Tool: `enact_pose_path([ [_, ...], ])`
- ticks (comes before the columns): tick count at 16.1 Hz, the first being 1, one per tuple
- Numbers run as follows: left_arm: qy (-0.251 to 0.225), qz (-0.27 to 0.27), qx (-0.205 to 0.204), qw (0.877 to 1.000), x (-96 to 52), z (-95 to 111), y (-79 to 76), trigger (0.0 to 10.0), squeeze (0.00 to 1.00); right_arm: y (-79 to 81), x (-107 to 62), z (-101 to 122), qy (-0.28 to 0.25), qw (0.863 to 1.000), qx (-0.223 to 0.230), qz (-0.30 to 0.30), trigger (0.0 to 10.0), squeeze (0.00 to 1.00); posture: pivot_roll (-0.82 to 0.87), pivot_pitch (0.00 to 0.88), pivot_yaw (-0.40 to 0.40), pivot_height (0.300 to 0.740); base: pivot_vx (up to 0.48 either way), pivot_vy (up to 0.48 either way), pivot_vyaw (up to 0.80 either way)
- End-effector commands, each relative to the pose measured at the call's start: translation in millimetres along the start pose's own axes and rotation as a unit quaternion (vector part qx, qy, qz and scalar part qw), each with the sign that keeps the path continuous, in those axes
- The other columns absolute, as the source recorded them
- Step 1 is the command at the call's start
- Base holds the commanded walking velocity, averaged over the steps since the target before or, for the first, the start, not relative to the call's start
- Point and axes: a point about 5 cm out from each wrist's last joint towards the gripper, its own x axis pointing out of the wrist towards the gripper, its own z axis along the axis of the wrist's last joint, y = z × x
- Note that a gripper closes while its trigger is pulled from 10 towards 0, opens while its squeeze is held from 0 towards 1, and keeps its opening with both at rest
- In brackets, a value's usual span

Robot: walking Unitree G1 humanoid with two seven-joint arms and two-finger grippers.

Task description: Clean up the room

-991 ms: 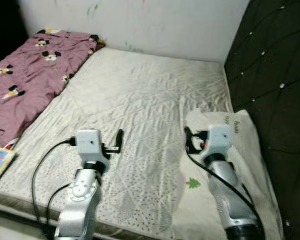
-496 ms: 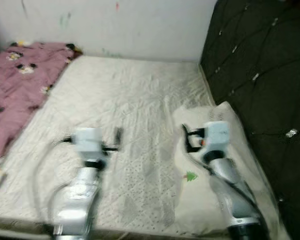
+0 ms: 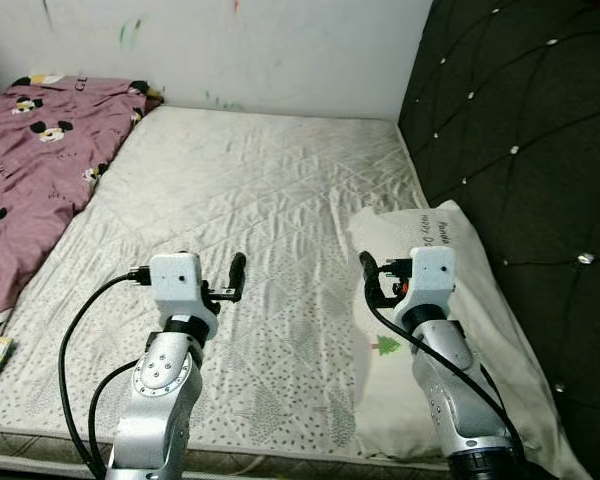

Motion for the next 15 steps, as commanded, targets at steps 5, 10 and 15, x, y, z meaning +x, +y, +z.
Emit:
enact_pose_path([
  [5, -0.011, 0.0, -0.006, 1.0, 1.5, 6.2, -3.1, 10.0, 0.0, -1.3, 3.5, 5.1, -0.01, 1.0, 0.014, 0.005, 10.0, 0.0, -0.02, 0.022, -0.002, 0.74, 0.0, 0.0, 0.0],
  [10, -0.007, -0.007, -0.004, 1.0, 3.4, 5.4, -4.8, 10.0, 0.0, -1.5, 5.4, 3.9, -0.008, 1.0, 0.015, 0.006, 10.0, 0.0, -0.02, 0.011, -0.003, 0.74, 0.0, 0.0, 0.0],
  [15, -0.01, -0.011, -0.004, 1.0, 4.3, 6.2, -5.9, 10.0, 0.0, -1.8, 7.4, 3.4, -0.008, 1.0, 0.014, 0.008, 10.0, 0.0, -0.01, 0.003, -0.004, 0.74, -0.104, 0.0, 0.0],
])
